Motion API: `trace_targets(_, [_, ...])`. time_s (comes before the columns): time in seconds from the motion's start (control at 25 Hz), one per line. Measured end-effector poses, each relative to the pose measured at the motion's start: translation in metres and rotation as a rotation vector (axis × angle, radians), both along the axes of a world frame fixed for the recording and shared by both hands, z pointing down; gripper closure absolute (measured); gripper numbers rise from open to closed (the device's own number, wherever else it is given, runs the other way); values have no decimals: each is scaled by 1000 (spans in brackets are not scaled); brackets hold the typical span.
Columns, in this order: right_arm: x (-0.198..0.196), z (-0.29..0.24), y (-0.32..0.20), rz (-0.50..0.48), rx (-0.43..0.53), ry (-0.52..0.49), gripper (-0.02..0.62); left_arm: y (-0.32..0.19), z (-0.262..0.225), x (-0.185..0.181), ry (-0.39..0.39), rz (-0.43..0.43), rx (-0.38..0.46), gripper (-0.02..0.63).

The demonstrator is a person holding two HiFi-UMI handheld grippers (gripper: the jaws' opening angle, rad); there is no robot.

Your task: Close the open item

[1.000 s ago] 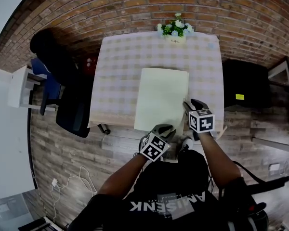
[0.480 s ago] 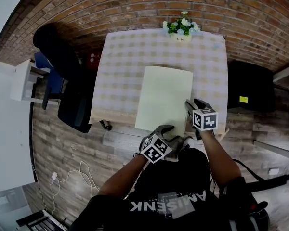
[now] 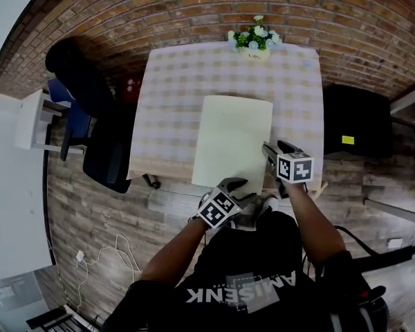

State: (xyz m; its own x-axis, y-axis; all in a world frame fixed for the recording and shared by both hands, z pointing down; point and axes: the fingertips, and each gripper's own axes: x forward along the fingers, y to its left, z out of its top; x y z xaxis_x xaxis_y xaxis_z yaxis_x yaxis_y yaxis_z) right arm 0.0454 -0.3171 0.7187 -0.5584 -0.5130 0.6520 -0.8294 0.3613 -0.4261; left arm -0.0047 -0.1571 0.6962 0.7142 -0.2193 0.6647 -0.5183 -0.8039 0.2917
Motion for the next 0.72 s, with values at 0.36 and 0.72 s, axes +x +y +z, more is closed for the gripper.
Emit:
trace_targets(0.36, [2,-7,3,-15,15,31,334,-5,-7,-8,61,-35,-23,403])
trace_targets(0.72, [-8,-78,3,-28,169,17,335,-42,-68,-49,196,-222,88,403])
